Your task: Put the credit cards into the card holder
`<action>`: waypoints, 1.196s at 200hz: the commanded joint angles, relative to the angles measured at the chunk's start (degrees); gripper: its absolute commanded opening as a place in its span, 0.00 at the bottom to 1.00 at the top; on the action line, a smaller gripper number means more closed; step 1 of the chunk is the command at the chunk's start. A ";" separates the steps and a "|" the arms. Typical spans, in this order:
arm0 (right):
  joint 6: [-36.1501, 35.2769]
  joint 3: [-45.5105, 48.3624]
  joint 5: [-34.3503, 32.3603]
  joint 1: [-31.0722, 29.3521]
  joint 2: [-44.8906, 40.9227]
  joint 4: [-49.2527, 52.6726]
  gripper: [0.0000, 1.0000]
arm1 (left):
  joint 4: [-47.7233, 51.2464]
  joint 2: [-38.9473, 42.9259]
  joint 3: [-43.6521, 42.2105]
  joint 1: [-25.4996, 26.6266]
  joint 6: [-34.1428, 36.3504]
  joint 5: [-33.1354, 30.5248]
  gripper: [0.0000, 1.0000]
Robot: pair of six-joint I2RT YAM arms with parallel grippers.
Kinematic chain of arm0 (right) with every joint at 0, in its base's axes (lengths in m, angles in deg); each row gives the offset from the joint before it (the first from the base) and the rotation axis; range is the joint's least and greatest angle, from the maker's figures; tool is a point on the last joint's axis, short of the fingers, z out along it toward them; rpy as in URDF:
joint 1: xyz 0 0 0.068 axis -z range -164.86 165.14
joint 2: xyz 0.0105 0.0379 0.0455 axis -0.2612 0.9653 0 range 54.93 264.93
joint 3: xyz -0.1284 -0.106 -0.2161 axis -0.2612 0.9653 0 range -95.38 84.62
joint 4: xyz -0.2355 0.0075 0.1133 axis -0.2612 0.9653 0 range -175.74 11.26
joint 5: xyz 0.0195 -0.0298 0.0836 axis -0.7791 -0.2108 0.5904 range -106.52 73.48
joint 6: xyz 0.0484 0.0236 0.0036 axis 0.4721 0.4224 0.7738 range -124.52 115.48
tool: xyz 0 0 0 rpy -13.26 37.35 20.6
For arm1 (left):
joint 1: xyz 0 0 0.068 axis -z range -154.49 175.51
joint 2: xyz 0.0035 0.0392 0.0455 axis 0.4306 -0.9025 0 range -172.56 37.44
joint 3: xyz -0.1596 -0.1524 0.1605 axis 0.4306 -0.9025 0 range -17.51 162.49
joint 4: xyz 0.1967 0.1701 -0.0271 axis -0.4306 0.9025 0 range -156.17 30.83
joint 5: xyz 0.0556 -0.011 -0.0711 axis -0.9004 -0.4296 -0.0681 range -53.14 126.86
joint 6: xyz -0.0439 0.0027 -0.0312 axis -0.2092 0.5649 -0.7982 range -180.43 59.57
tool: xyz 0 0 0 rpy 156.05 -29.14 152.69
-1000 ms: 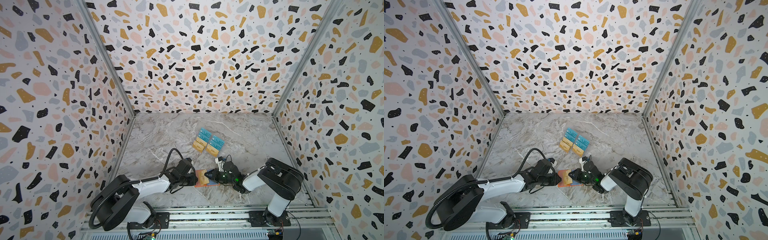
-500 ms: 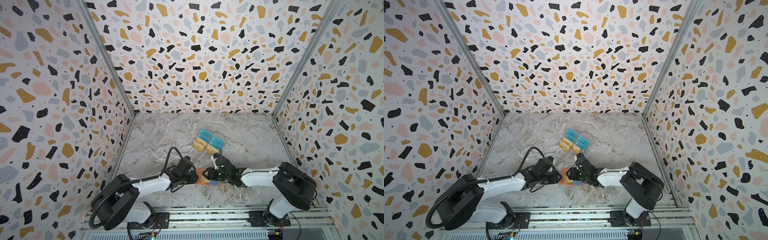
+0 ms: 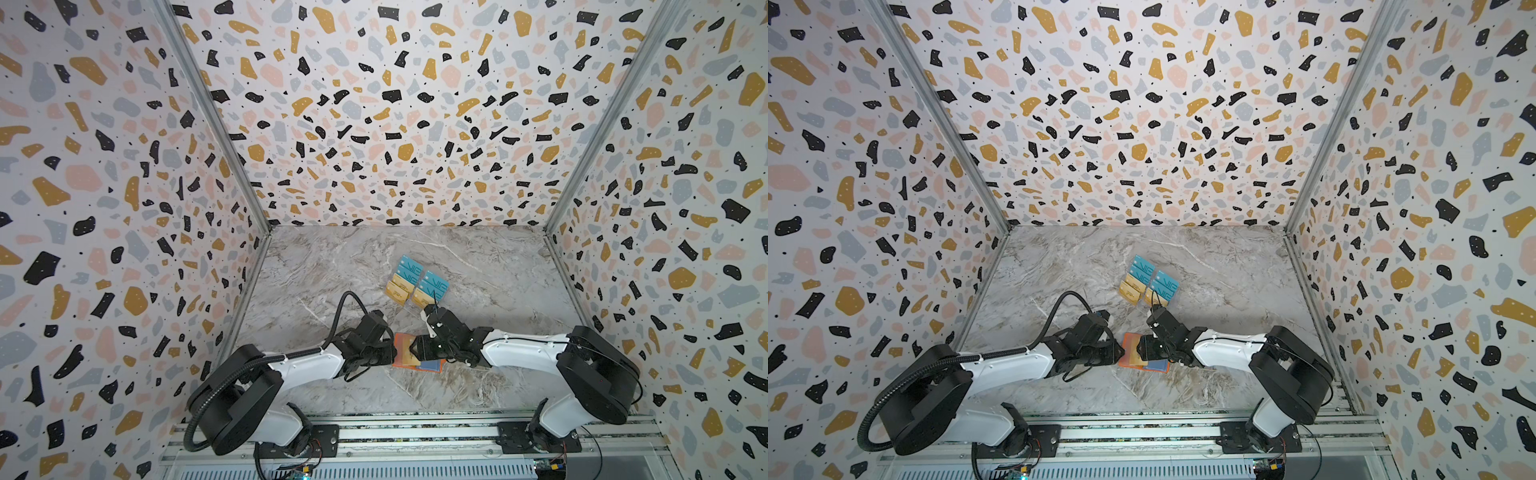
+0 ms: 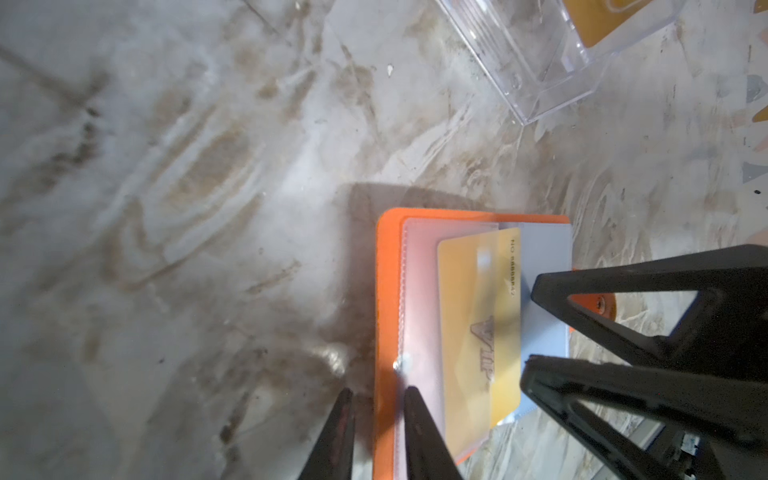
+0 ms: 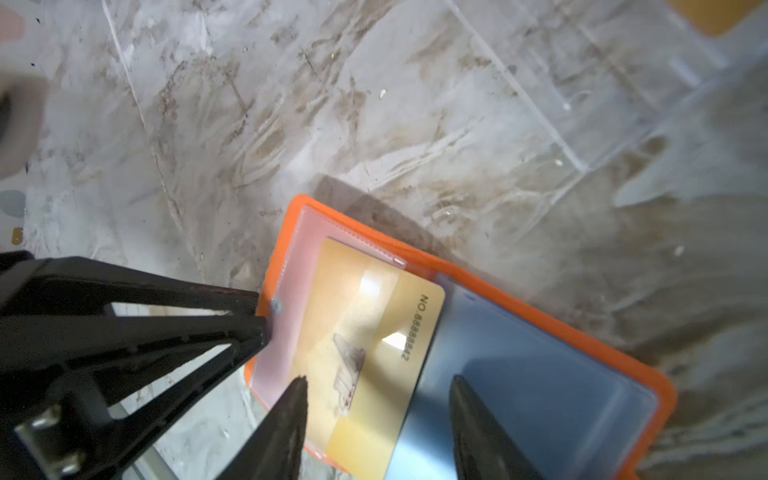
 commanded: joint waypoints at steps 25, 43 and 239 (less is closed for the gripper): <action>0.23 -1.34 5.01 -0.21 1.49 -0.44 0.57 | -1.63 1.52 -1.03 -0.21 -0.38 1.32 0.11; 0.22 -1.61 5.93 -0.21 1.97 -0.85 0.57 | -1.92 1.78 -1.77 -0.21 -0.64 1.49 0.07; 7.27 -0.52 7.80 -2.79 1.08 -6.78 0.54 | -3.26 2.98 -4.74 0.55 -1.96 2.29 0.00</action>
